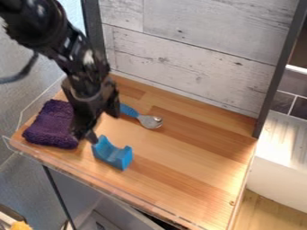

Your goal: MOVE THE BLUE OBJECT TO THE LEFT

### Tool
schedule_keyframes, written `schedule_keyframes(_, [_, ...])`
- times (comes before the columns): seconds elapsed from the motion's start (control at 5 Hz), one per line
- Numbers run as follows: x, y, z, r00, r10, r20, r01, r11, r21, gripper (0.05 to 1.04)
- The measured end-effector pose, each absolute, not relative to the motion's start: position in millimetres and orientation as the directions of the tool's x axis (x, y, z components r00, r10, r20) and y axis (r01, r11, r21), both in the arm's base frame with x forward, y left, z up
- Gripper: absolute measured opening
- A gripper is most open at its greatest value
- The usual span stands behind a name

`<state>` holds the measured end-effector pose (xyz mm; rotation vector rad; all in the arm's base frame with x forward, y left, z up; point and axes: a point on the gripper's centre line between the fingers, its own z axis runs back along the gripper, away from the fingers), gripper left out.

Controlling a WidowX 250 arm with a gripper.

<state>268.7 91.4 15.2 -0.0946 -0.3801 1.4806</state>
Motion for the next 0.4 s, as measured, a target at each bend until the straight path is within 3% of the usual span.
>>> schedule_keyframes(0.2, [270.5, 93.8, 26.9, -0.075, 0.98, 0.187, -0.942, -0.008, -0.336, 1.001])
schedule_keyframes(0.4, [270.8, 92.3, 26.9, -0.078, 0.98, 0.184, -0.942, -0.012, -0.336, 1.001])
